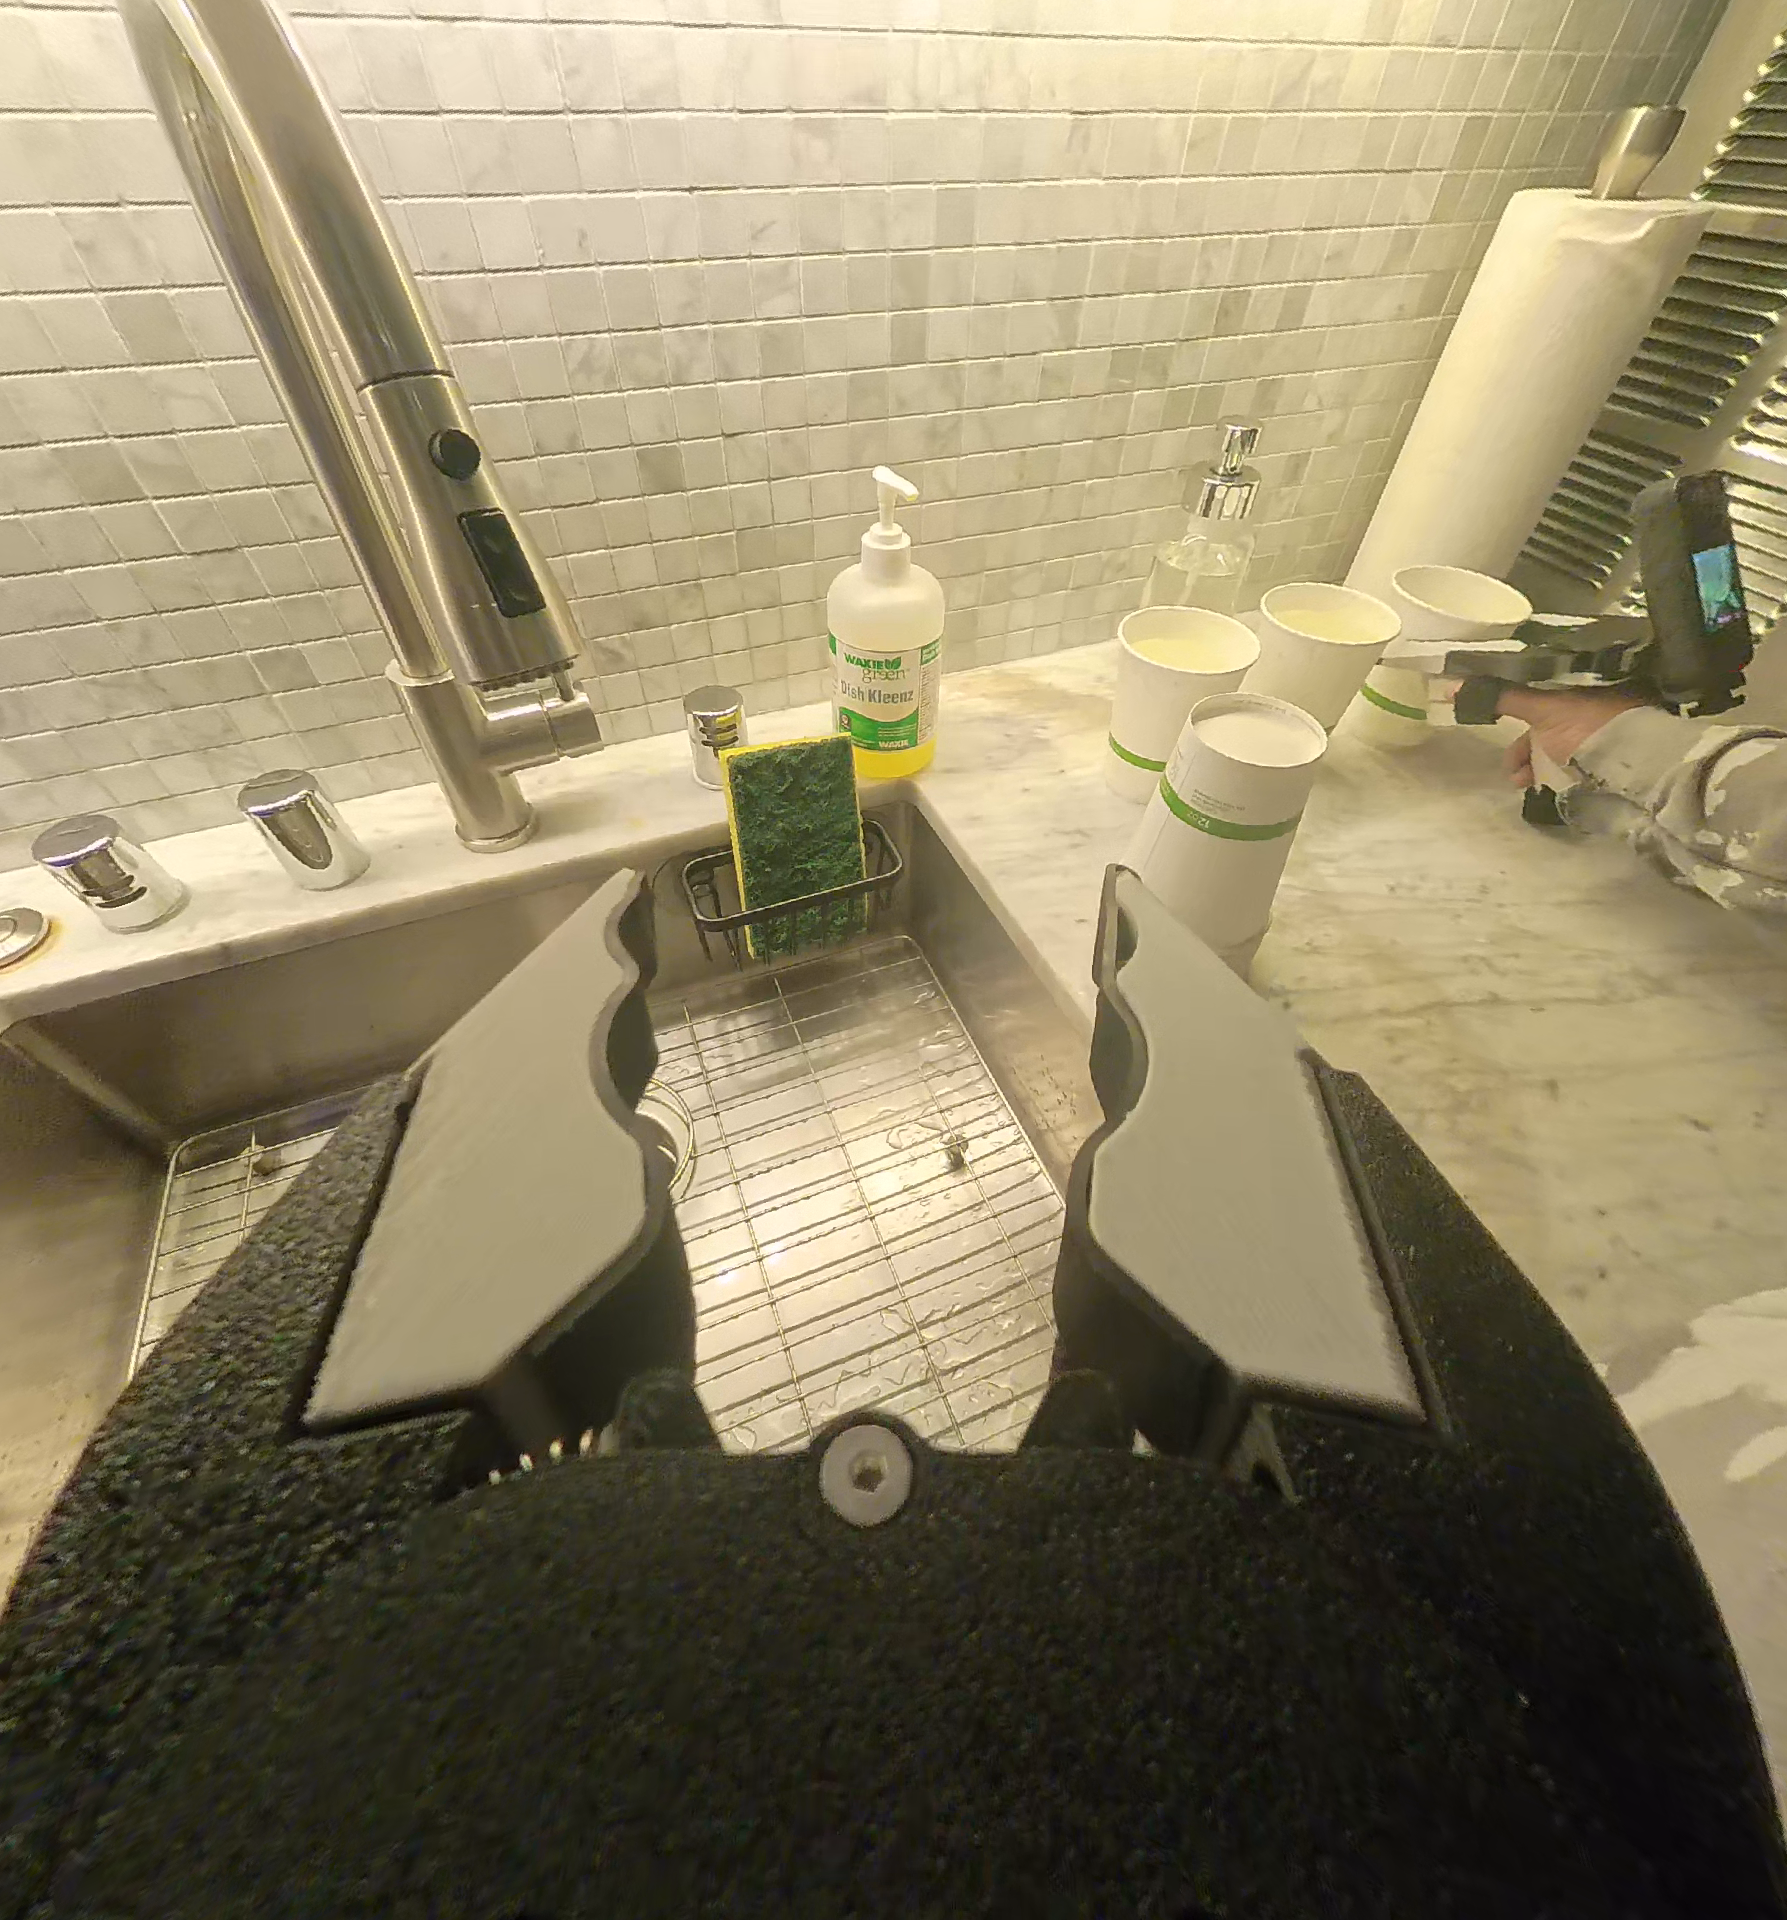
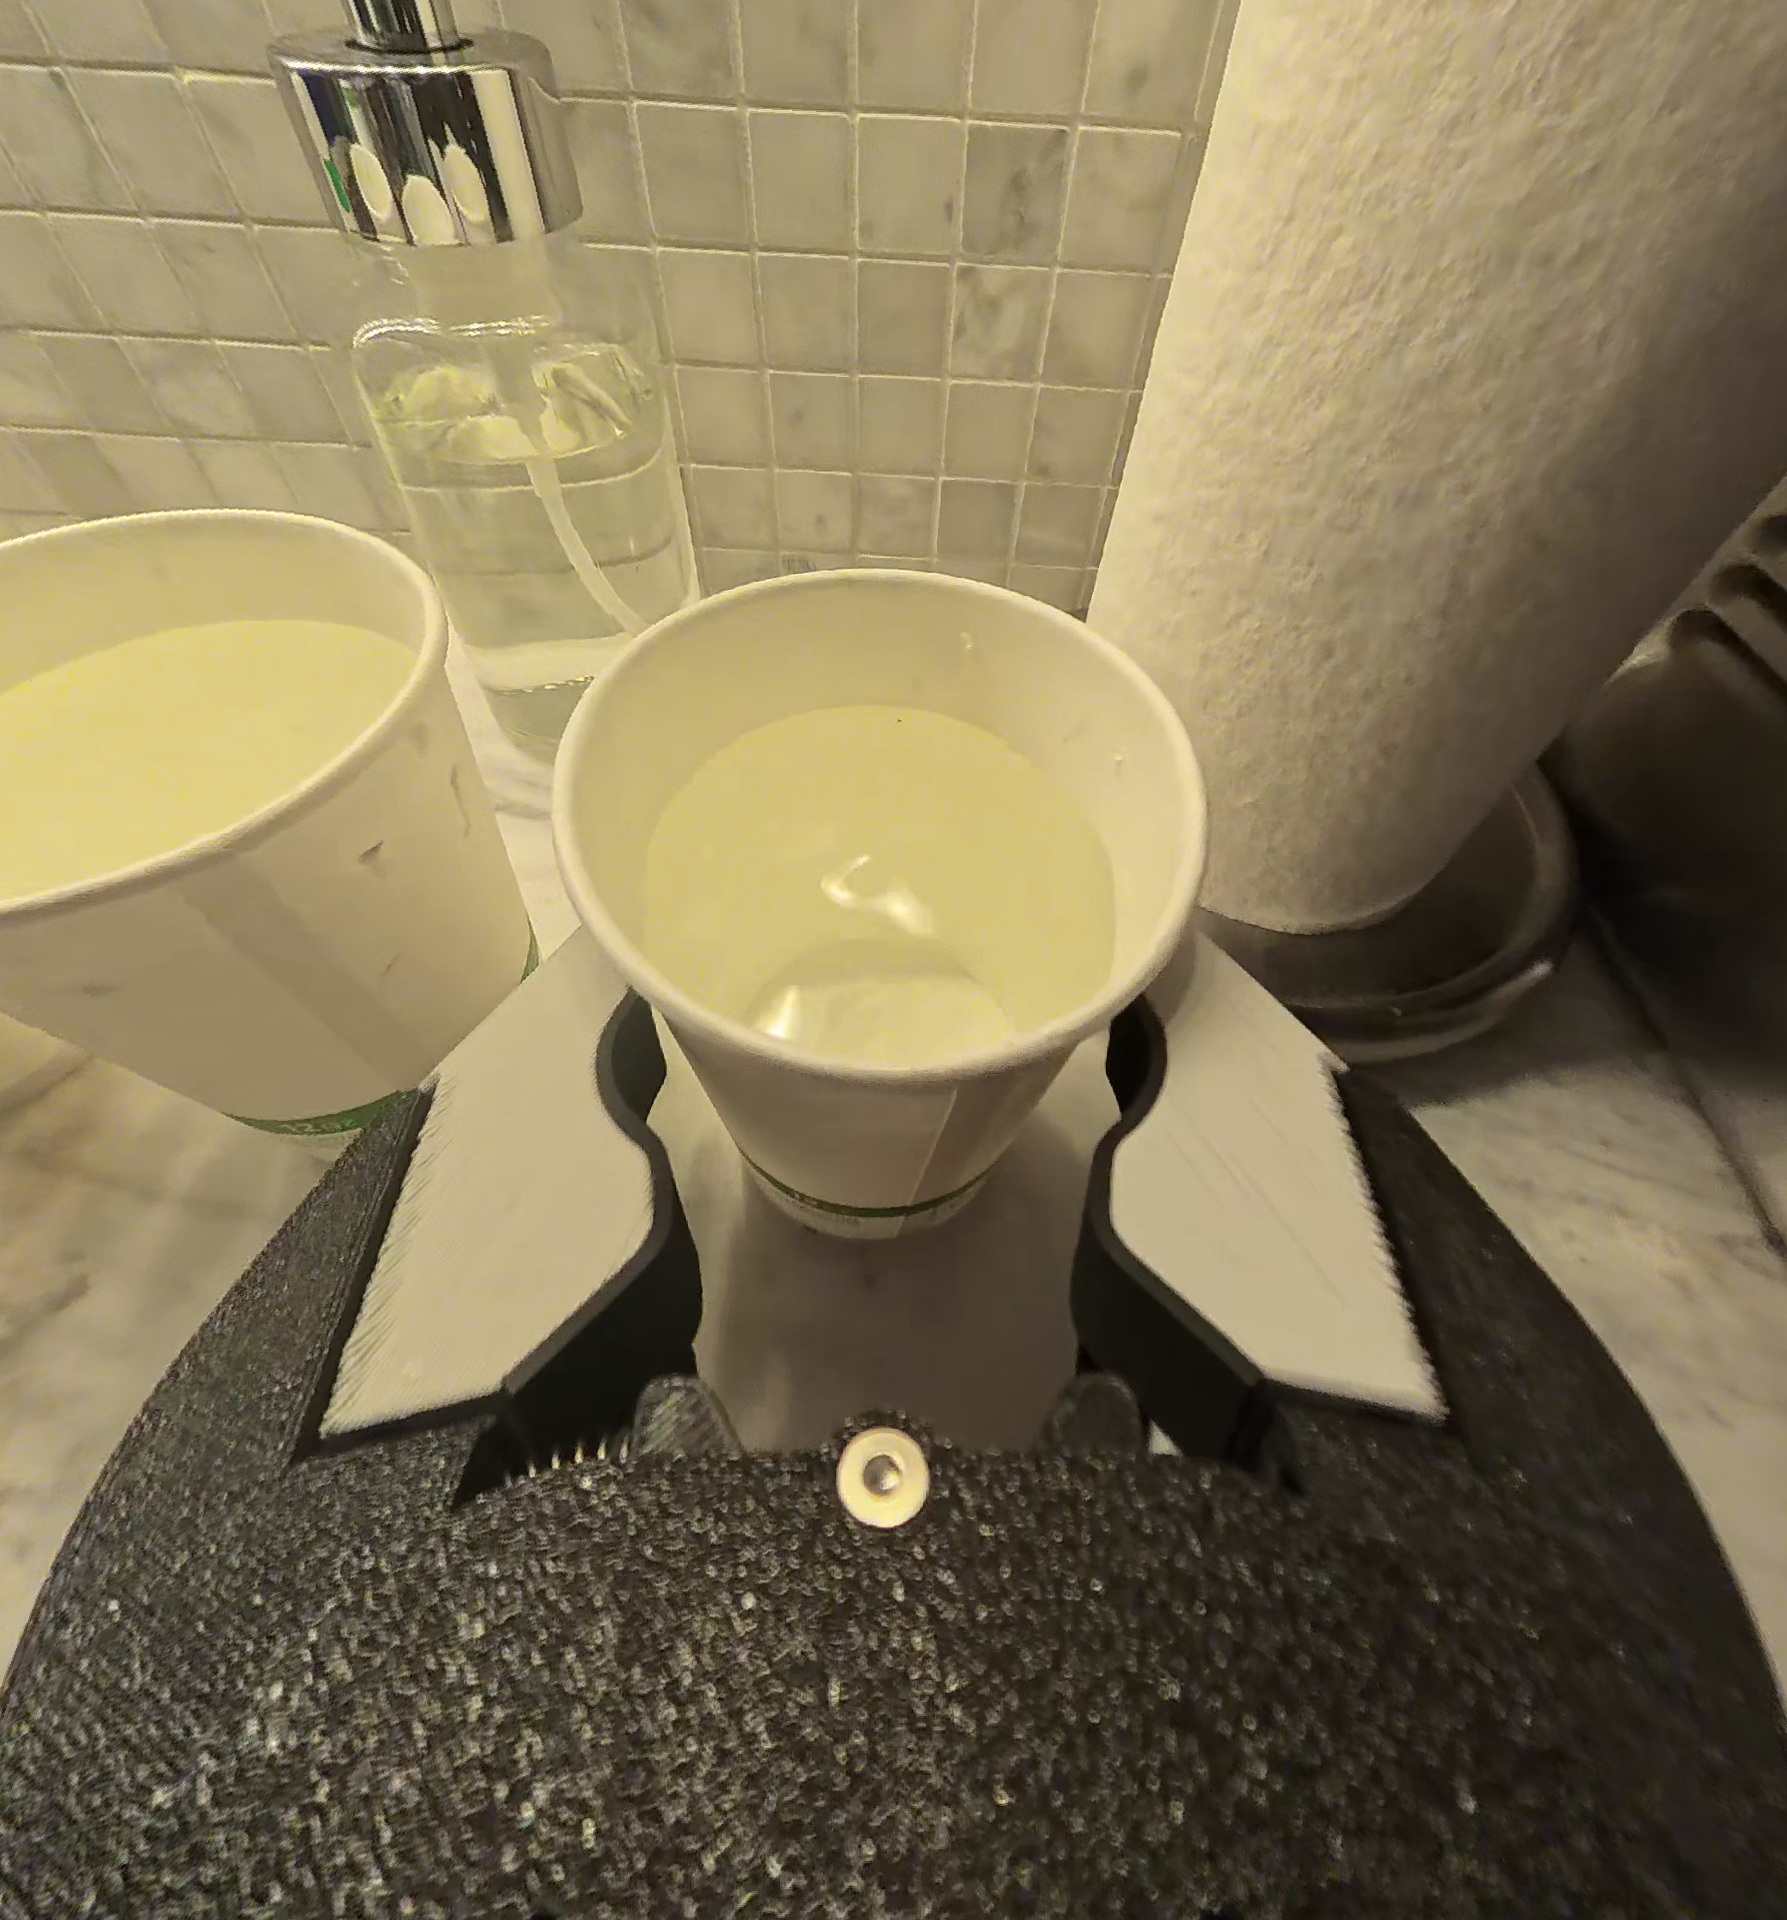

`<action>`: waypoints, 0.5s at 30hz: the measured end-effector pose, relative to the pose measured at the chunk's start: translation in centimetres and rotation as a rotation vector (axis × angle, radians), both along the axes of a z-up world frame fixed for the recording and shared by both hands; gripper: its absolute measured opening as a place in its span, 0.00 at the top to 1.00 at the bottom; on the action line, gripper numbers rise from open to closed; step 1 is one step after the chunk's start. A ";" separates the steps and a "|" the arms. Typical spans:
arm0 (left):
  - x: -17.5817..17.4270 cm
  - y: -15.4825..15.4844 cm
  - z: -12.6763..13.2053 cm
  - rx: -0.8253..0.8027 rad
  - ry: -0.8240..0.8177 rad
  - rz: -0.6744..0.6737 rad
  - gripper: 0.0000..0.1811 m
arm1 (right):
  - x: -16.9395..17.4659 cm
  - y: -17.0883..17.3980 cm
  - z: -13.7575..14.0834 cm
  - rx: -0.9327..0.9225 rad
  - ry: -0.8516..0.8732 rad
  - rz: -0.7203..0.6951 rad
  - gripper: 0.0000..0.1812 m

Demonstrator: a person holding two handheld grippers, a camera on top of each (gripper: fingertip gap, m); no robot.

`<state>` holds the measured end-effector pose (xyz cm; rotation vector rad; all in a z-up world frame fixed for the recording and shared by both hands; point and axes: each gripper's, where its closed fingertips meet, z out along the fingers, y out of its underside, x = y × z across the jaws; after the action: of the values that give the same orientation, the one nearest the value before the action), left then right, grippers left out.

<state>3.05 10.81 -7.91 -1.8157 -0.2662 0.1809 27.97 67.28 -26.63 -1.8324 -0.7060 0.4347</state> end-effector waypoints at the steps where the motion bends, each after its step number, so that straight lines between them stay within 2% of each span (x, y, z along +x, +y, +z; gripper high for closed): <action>1: 0.0 0.0 0.1 0.003 -0.001 0.000 0.53 | 0.0 0.0 0.0 -0.002 0.000 -0.002 0.52; 8: 0.0 -0.4 -0.1 0.009 -0.014 -0.013 0.53 | 1.0 -1.4 0.4 -0.019 -0.007 -0.023 0.49; 11: -0.2 -0.5 -0.3 0.021 -0.031 -0.025 0.53 | 2.2 -3.8 0.8 -0.003 -0.005 -0.014 0.49; 15: -0.3 -0.7 -0.7 0.028 -0.048 -0.057 0.54 | 4.2 -8.8 0.8 0.011 -0.015 0.015 0.51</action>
<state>2.72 10.09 -8.61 -1.7995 -0.2491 0.0938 32.12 58.47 -25.83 -1.8232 -0.7313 0.4265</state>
